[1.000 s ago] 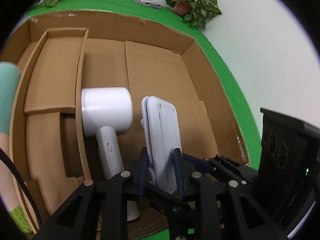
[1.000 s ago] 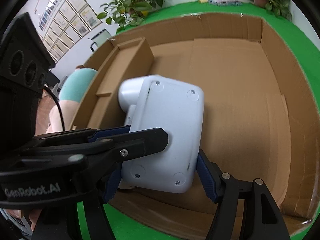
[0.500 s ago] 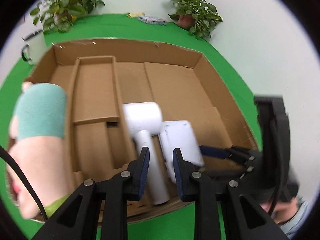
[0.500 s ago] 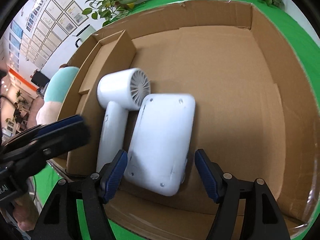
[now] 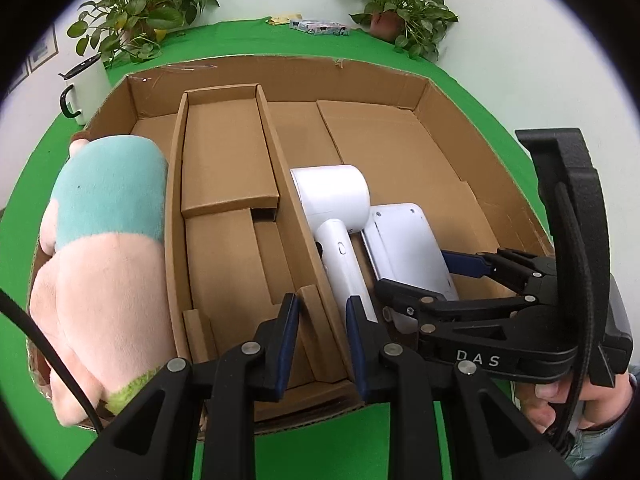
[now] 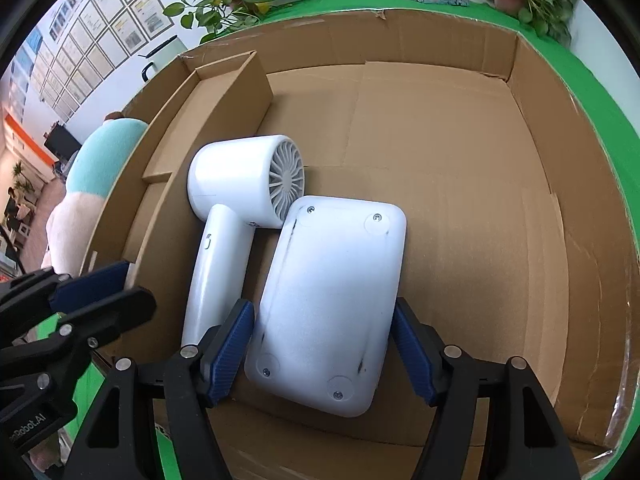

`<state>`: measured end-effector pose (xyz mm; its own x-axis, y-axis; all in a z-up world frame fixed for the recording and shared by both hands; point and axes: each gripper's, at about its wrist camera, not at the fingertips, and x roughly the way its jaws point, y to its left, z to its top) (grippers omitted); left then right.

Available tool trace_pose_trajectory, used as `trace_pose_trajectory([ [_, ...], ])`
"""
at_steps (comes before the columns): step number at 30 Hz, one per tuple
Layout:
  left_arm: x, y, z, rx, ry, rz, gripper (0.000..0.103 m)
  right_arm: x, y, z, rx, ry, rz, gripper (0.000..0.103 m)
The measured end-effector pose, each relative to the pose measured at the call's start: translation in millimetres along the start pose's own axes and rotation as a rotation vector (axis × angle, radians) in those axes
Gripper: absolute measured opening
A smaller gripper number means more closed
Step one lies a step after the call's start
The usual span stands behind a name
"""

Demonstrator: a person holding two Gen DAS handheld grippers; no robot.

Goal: Organize objects
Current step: 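Carry the white case into the box and lower it beside the dryer, then open the right gripper and withdraw from the box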

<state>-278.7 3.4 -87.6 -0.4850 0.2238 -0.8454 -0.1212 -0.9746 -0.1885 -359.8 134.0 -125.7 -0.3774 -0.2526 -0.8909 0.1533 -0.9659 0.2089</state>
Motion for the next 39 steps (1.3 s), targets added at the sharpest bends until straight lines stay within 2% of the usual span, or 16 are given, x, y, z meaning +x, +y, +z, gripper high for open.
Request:
trace_pose_trajectory([
  [7, -1, 3, -4, -0.014, 0.005, -0.01, 0.024, -1, 9, -1, -0.087, 0.002, -0.046, 0.067],
  [17, -3, 2, -3, -0.022, 0.018, 0.014, 0.027, -6, 2, -7, -0.051, 0.009, -0.004, 0.067],
  [19, -7, 1, -3, -0.02, 0.006, 0.019, 0.026, -10, 0, -9, -0.037, -0.007, -0.011, 0.07],
  [20, -9, 0, -3, -0.019, -0.001, 0.021, 0.026, -15, 0, -10, -0.038, -0.025, -0.026, 0.075],
  [22, -18, -2, -5, -0.005, -0.038, 0.032, 0.026, -30, 3, -15, -0.05, -0.095, -0.061, 0.082],
  [25, -46, -9, -10, 0.04, -0.153, 0.045, 0.028, -62, 10, -30, -0.056, -0.247, -0.089, 0.093],
  [26, -55, -12, -12, 0.053, -0.194, 0.05, 0.038, -72, 13, -37, -0.055, -0.297, -0.104, 0.101],
  [27, -66, -15, -15, 0.063, -0.242, 0.06, 0.047, -83, 17, -46, -0.056, -0.36, -0.125, 0.102],
  [29, -87, -20, -24, 0.065, -0.356, 0.09, 0.081, -104, 24, -64, -0.047, -0.47, -0.146, 0.102],
  [31, -106, -25, -35, 0.06, -0.477, 0.116, 0.083, -121, 28, -81, -0.021, -0.55, -0.165, 0.102],
  [33, -119, -32, -45, 0.075, -0.537, 0.137, 0.083, -133, 35, -96, -0.008, -0.599, -0.183, 0.102],
  [36, -125, -38, -55, 0.085, -0.559, 0.165, 0.083, -144, 42, -108, -0.009, -0.633, -0.222, 0.102],
  [39, -127, -42, -67, 0.089, -0.561, 0.172, 0.083, -155, 48, -123, -0.009, -0.652, -0.216, 0.102],
])
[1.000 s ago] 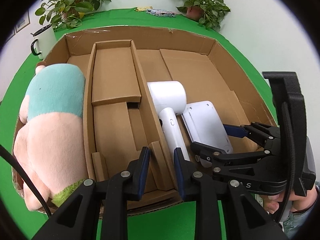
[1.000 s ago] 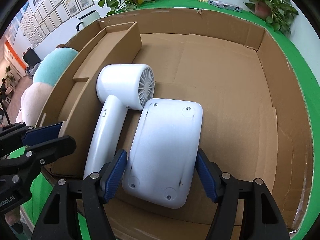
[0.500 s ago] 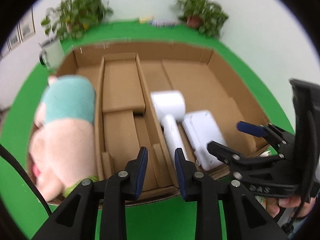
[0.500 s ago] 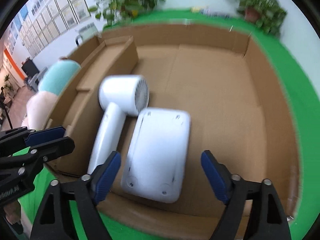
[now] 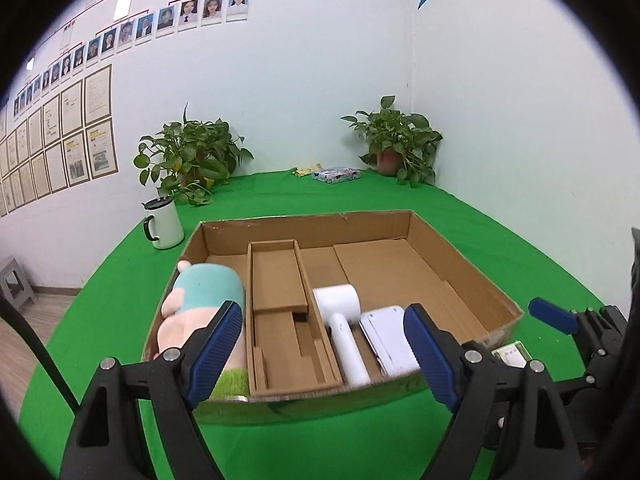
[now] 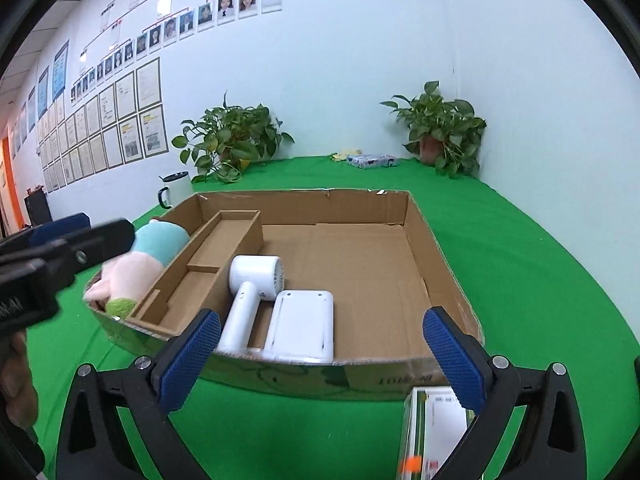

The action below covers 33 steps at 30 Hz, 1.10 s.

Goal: Organize objects
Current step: 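Open the right gripper and withdraw from the box, then grasp the green-and-white medicine box with the right gripper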

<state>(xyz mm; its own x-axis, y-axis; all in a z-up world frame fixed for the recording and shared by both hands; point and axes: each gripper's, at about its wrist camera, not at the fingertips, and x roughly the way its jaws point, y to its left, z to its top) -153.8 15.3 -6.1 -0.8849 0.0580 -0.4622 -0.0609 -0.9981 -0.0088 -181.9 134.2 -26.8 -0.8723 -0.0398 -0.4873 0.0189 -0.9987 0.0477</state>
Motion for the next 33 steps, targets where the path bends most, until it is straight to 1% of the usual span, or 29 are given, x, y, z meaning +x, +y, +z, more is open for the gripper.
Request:
trace_pose_trajectory([
  [4, -10, -5, -12, -0.001, -0.009, 0.019, 0.083, -27, -1, -9, 0.007, -0.037, -0.001, 0.102],
  [7, -19, -11, -17, 0.018, -0.029, 0.049, 0.083, -40, 0, -16, -0.006, -0.036, -0.002, 0.102],
  [10, -26, -14, -21, 0.009, -0.04, 0.048, 0.083, -46, -3, -23, -0.007, -0.026, 0.008, 0.102],
  [16, -33, -18, -35, -0.001, -0.038, 0.041, 0.083, -53, -8, -40, -0.013, -0.01, -0.003, 0.102],
  [21, -31, -16, -49, -0.022, 0.006, 0.006, 0.083, -59, -19, -55, 0.017, 0.021, -0.003, 0.102],
  [23, -28, -13, -56, -0.037, 0.036, -0.011, 0.083, -64, -27, -62, 0.014, 0.032, -0.033, 0.102],
  [27, -24, -7, -71, -0.049, 0.077, -0.031, 0.083, -75, -57, -82, 0.047, 0.087, -0.104, 0.102],
  [33, -22, -3, -90, -0.075, 0.123, -0.056, 0.083, -69, -90, -116, 0.074, 0.239, -0.121, 0.102],
])
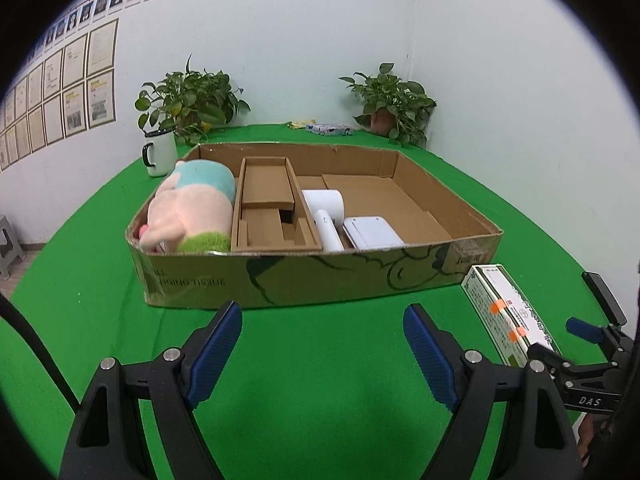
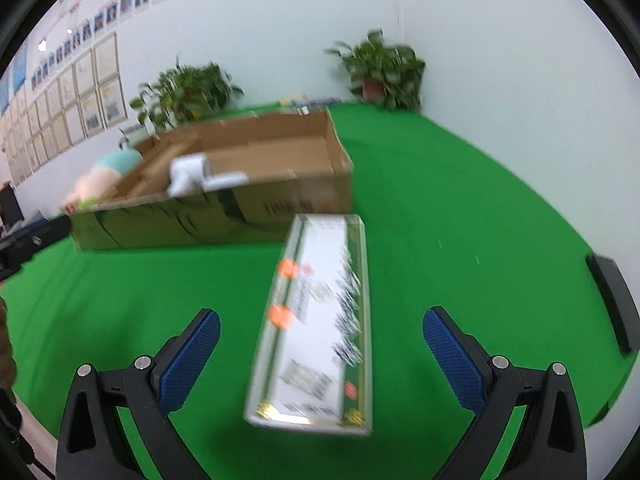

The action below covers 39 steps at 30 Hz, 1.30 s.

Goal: Organize objects
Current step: 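Grasp the green-and-white medicine box with the right gripper, then lift the medicine box with the right gripper and turn it upright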

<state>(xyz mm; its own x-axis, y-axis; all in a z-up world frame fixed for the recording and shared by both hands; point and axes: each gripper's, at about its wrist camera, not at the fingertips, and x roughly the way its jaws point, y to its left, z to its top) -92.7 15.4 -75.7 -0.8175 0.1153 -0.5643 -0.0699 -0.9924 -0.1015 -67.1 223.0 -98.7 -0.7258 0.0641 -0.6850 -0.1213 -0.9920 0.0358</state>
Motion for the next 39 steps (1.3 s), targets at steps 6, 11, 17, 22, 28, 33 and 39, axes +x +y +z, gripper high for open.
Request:
trace_pose_trajectory([
  [6, -2, 4, -8, -0.004, 0.016, -0.004, 0.083, 30, 1, -18, -0.008, 0.122, 0.036, 0.061],
  [11, -5, 15, -11, -0.04, 0.074, -0.066, 0.083, 20, 28, -31, -0.063, 0.121, 0.152, 0.061],
  [17, -1, 24, -16, -0.111, 0.16, -0.231, 0.083, -23, 93, -43, -0.231, 0.039, 0.443, 0.102],
  [22, 13, 20, -22, -0.136, 0.246, -0.323, 0.083, -28, 108, -44, -0.273, 0.001, 0.447, 0.102],
  [28, 35, 18, -33, -0.219, 0.346, -0.402, 0.082, -17, 111, -48, -0.326, 0.015, 0.416, 0.102],
  [33, 43, 14, -43, -0.264, 0.384, -0.451, 0.082, -11, 110, -47, -0.274, 0.048, 0.428, 0.101],
  [39, 45, 7, -53, -0.275, 0.39, -0.469, 0.081, -9, 110, -51, -0.272, 0.063, 0.393, 0.085],
])
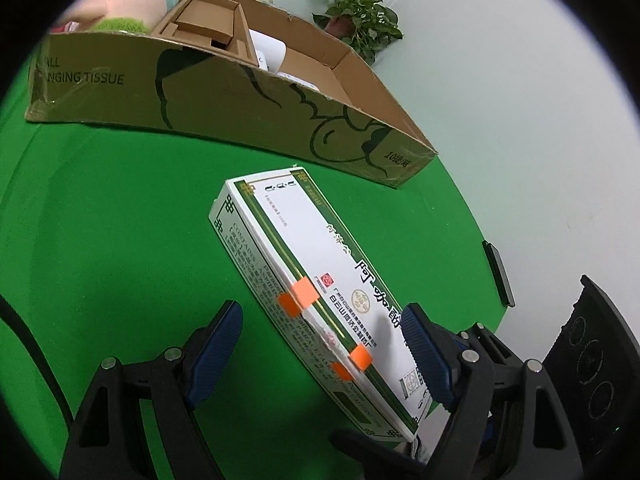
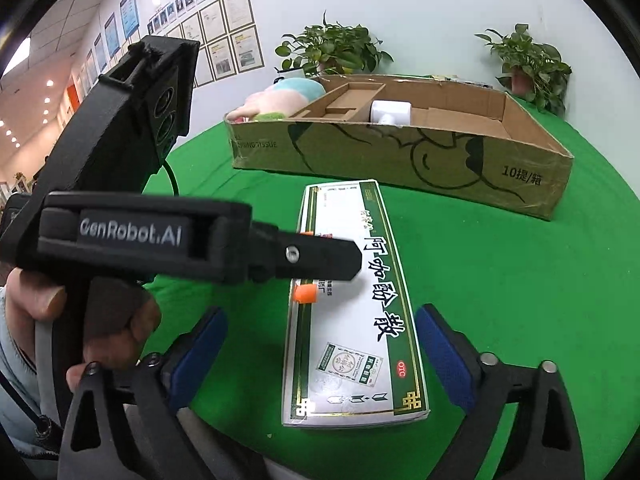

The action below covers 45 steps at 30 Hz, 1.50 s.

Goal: Organize objects
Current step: 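Lift the medicine box with the right gripper and turn it upright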

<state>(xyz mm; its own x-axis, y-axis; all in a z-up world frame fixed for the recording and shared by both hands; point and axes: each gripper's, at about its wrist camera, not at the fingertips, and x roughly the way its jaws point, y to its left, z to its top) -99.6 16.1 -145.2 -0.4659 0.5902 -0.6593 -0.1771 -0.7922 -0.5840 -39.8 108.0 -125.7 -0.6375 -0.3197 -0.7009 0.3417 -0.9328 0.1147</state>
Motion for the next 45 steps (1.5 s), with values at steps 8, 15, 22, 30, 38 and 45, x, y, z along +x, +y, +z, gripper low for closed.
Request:
trace_pose_trajectory([
  [8, -1, -2, -7, -0.004, -0.009, 0.001, 0.08, 6, 0, -6, 0.041, 0.053, 0.016, 0.063],
  [15, -1, -2, -13, -0.018, -0.011, 0.019, 0.065, 4, -14, -7, 0.182, 0.062, 0.123, 0.063],
  [22, -12, -2, -15, -0.024, -0.023, -0.01, 0.054, 0, -8, -6, 0.184, 0.06, 0.133, 0.062],
  [30, -33, -33, -6, 0.085, -0.078, -0.014, 0.045, -20, 0, 3, 0.157, -0.014, 0.087, 0.06],
  [38, -52, -76, 11, 0.214, -0.126, -0.018, 0.043, -51, -8, 17, 0.17, -0.122, 0.04, 0.059],
  [45, -62, -114, 32, 0.289, -0.161, -0.052, 0.043, -85, -18, 36, 0.163, -0.214, -0.02, 0.059],
])
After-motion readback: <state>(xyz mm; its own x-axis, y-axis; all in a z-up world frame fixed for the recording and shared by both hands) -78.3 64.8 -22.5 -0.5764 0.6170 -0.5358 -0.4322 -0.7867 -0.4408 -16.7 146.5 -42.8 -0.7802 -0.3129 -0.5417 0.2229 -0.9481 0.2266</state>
